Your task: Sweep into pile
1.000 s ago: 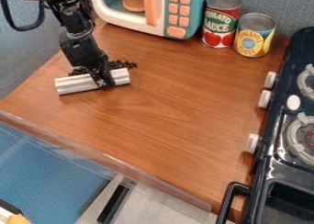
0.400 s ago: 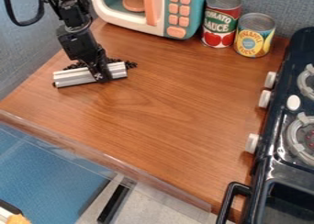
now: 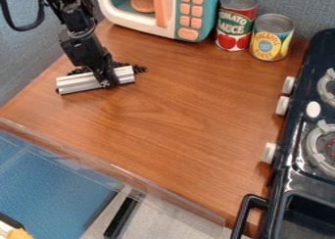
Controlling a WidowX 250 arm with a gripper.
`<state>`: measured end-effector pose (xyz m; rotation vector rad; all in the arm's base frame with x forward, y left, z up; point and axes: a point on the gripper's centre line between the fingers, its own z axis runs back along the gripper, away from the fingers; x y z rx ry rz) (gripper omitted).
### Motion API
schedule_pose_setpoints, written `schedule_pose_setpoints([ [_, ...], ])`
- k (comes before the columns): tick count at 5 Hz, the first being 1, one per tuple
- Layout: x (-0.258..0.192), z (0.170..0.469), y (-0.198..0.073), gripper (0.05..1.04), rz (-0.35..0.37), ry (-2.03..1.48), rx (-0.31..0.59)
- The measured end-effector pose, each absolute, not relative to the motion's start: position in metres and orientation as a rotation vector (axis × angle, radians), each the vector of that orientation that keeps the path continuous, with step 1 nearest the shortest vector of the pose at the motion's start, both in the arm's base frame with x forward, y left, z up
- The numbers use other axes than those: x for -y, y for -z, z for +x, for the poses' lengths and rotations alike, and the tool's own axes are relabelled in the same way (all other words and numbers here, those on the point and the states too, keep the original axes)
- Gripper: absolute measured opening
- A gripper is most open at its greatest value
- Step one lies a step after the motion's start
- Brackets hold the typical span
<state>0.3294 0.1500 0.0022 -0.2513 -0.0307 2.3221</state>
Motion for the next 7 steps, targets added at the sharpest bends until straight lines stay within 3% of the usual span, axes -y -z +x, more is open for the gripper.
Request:
schedule_pose_setpoints([
  [2,-0.119,0.328,-0.004,0.378,-0.298,-2.261,0.039],
  [3,-0.098,0.343,-0.006,0.377,-0.304,-2.210,0.117],
  [4,-0.043,0.360,-0.006,0.378,-0.303,-2.087,0.169],
  [5,-0.024,0.362,-0.006,0.378,-0.299,-2.059,0.191],
  [6,-0.005,0.356,-0.006,0.378,-0.264,-2.036,0.160],
  [7,-0.002,0.358,-0.006,0.377,-0.165,-2.031,0.099],
])
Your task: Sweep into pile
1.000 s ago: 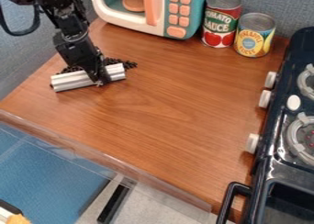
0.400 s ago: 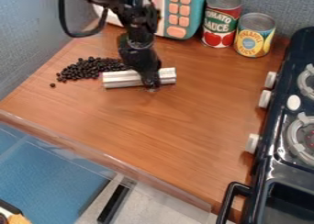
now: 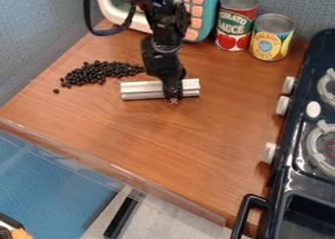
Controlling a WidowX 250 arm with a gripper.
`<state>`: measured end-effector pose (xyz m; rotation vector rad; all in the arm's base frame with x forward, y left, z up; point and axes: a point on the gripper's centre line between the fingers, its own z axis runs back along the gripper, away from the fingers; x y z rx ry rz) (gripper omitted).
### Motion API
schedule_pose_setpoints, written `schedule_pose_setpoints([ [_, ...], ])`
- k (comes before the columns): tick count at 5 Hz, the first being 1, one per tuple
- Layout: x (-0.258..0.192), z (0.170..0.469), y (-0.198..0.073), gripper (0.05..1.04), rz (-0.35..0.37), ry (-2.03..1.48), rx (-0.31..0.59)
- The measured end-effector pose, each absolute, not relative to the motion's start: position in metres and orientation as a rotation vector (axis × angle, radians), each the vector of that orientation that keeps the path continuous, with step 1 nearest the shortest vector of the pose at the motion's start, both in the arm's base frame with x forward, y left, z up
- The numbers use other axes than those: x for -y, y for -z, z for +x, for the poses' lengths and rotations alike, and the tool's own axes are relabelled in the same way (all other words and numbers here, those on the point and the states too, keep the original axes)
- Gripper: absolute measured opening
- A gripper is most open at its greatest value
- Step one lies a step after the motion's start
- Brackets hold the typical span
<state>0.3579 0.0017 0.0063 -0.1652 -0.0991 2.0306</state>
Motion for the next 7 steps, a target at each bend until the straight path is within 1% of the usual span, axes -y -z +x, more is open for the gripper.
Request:
schedule_pose_setpoints([
  [1,0.001,0.360,-0.005,0.377,0.004,-1.990,-0.004],
  [2,0.004,0.360,-0.004,0.377,0.076,-1.956,-0.050],
  [3,0.007,0.360,-0.004,0.377,0.050,-1.938,-0.025],
  [4,0.014,0.352,-0.004,0.377,0.032,-1.873,-0.025],
  [5,0.030,0.338,-0.005,0.377,0.038,-1.810,-0.057],
  [6,0.033,0.331,-0.005,0.451,0.040,-1.789,-0.074],
  [7,0.038,0.325,-0.004,0.757,0.047,-1.773,-0.059],
])
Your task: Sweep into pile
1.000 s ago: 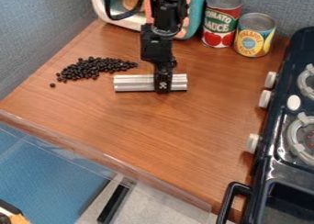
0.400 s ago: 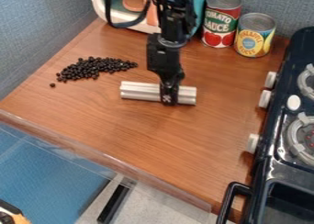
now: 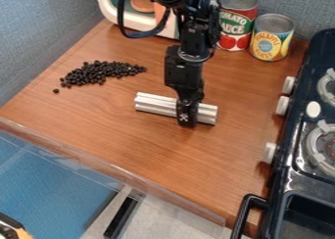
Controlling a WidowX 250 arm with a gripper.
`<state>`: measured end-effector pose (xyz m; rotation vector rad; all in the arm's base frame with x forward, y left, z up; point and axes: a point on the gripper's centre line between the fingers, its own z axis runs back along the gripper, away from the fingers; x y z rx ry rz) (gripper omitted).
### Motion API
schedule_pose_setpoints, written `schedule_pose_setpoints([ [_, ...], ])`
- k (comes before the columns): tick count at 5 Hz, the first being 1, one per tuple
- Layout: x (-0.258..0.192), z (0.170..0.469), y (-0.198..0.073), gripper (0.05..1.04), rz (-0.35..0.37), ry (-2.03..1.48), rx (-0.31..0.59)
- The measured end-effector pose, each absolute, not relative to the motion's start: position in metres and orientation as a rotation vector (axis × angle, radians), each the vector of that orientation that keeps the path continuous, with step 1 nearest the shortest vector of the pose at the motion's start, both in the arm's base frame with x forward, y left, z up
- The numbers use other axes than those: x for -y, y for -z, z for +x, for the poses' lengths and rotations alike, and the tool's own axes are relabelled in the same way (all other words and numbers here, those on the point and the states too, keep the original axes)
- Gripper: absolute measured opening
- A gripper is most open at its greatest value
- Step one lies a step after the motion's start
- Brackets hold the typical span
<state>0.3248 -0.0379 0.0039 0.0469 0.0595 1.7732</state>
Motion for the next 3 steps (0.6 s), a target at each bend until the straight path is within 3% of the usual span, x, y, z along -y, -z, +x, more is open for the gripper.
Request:
schedule_pose_setpoints([
  [1,0.036,0.328,-0.004,0.964,0.027,-1.774,-0.045],
  [3,0.016,0.308,-0.020,0.995,-0.015,-1.826,-0.093],
])
